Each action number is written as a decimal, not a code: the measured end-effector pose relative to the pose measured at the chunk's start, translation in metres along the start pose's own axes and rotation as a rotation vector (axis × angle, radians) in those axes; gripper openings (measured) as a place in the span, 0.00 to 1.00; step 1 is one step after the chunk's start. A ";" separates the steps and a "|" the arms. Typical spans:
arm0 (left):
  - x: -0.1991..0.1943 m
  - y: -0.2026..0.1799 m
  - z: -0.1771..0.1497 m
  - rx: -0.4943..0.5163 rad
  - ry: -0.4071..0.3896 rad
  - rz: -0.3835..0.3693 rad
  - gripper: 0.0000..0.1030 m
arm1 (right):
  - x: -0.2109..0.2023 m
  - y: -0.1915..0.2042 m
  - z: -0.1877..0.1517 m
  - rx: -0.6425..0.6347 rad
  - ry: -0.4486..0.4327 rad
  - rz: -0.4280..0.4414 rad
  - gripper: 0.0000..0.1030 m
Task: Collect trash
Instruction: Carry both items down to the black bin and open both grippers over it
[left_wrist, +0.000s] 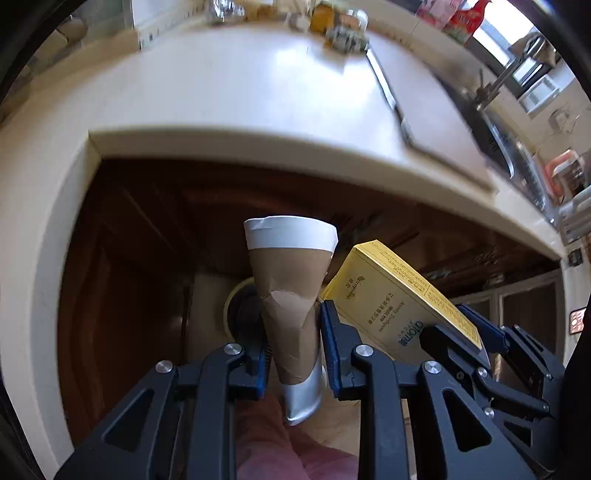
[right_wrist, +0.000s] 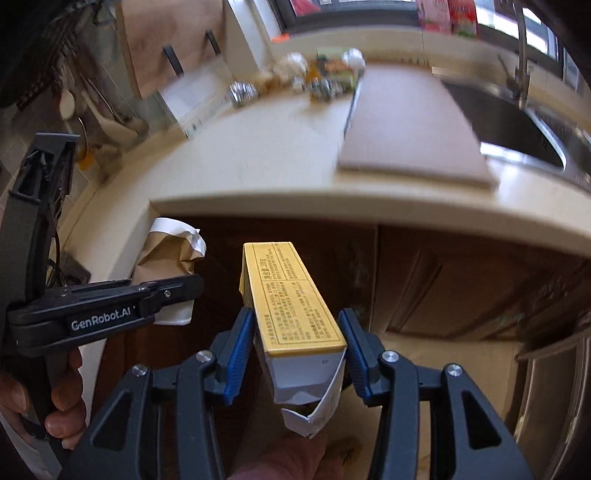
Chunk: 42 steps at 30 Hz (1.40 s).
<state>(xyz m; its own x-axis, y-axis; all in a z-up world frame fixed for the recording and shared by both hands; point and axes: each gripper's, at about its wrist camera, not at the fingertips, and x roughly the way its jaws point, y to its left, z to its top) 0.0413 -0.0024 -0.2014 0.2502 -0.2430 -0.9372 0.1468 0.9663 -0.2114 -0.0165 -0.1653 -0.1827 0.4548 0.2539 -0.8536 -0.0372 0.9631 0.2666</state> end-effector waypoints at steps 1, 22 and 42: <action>0.012 0.003 -0.006 0.001 0.020 0.008 0.22 | 0.009 -0.002 -0.005 0.004 0.018 -0.003 0.46; 0.253 0.052 -0.040 0.043 0.258 0.046 0.25 | 0.252 -0.062 -0.078 0.085 0.318 -0.078 0.47; 0.275 0.077 -0.035 0.037 0.254 0.110 0.82 | 0.281 -0.063 -0.077 0.135 0.359 -0.087 0.60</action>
<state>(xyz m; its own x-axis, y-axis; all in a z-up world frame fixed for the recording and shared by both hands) 0.0878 0.0085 -0.4850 0.0192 -0.1031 -0.9945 0.1677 0.9809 -0.0985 0.0452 -0.1481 -0.4741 0.1101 0.2098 -0.9715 0.1157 0.9681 0.2222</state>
